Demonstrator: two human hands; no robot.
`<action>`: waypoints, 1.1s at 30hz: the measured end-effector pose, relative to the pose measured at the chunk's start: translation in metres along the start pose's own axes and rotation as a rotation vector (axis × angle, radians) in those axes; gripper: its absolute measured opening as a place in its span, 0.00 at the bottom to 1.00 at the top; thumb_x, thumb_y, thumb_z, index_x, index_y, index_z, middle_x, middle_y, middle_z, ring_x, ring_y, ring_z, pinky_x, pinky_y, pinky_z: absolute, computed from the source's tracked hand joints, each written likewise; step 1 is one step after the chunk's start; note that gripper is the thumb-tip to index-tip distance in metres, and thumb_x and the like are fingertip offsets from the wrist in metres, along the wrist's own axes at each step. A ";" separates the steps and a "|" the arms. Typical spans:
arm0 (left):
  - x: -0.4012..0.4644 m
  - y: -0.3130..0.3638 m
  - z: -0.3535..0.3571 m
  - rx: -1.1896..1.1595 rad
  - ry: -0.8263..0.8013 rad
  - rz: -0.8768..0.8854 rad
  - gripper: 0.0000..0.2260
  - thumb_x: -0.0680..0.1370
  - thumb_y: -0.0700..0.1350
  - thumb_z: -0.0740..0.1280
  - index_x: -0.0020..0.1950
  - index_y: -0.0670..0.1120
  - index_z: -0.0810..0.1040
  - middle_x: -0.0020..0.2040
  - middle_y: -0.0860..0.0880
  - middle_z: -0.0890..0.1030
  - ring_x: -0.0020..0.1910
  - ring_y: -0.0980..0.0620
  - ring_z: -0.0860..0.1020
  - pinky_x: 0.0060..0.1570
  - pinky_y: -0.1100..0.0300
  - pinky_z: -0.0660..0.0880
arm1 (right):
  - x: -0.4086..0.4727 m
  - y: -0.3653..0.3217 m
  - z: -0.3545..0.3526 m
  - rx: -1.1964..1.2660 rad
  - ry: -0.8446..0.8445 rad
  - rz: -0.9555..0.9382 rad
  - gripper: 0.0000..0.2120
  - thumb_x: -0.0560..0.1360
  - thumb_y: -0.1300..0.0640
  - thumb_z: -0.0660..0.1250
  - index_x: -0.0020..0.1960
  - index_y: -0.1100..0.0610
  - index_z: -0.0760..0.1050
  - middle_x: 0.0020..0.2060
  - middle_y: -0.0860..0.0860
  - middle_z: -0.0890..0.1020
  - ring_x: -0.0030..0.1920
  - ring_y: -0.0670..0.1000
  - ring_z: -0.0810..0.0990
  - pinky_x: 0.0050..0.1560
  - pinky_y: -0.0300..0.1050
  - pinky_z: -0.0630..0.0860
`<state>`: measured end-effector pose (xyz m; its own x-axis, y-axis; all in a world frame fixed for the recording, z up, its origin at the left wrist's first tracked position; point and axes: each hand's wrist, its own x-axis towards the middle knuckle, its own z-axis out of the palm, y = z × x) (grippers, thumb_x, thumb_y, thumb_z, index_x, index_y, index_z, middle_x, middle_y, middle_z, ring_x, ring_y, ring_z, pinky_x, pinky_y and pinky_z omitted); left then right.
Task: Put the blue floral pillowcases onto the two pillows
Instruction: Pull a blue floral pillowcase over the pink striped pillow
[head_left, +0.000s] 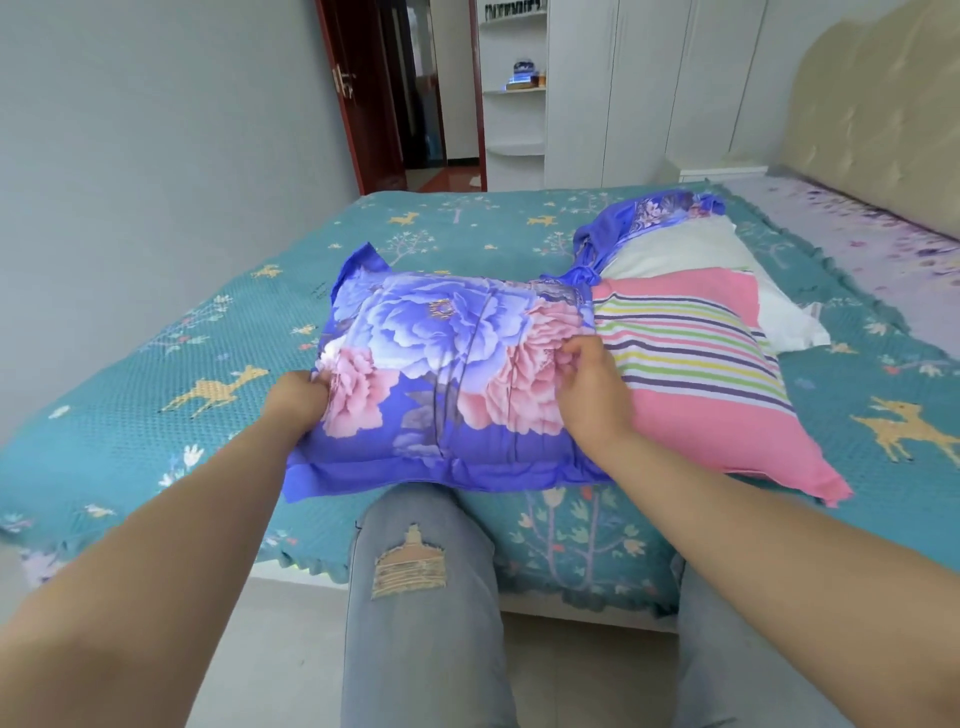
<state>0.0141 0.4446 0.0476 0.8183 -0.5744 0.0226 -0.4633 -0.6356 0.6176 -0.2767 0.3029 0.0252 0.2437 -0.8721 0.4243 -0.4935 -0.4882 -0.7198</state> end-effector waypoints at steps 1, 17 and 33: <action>0.005 0.004 -0.004 -0.002 0.032 0.021 0.18 0.82 0.47 0.57 0.52 0.32 0.77 0.56 0.30 0.76 0.56 0.34 0.75 0.54 0.51 0.70 | -0.002 -0.004 -0.002 0.008 0.015 -0.006 0.10 0.76 0.63 0.60 0.57 0.57 0.70 0.53 0.56 0.75 0.48 0.59 0.77 0.43 0.49 0.71; 0.015 -0.084 0.011 -0.275 -0.512 -0.344 0.28 0.73 0.70 0.58 0.51 0.47 0.80 0.47 0.48 0.84 0.49 0.49 0.80 0.51 0.57 0.74 | -0.044 0.059 0.012 -0.656 -0.093 -0.628 0.31 0.56 0.59 0.78 0.60 0.54 0.78 0.32 0.49 0.80 0.29 0.52 0.78 0.36 0.41 0.75; 0.036 0.011 -0.019 -0.117 -0.060 -0.067 0.22 0.82 0.50 0.58 0.64 0.31 0.73 0.65 0.34 0.72 0.63 0.38 0.72 0.60 0.52 0.68 | 0.025 -0.010 -0.037 -0.243 0.037 -0.158 0.11 0.78 0.61 0.57 0.57 0.57 0.74 0.43 0.58 0.83 0.43 0.63 0.80 0.42 0.51 0.71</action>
<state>0.0450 0.4264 0.0703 0.8225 -0.5648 -0.0669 -0.3623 -0.6111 0.7038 -0.2963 0.2874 0.0634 0.3049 -0.7819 0.5438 -0.6382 -0.5916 -0.4927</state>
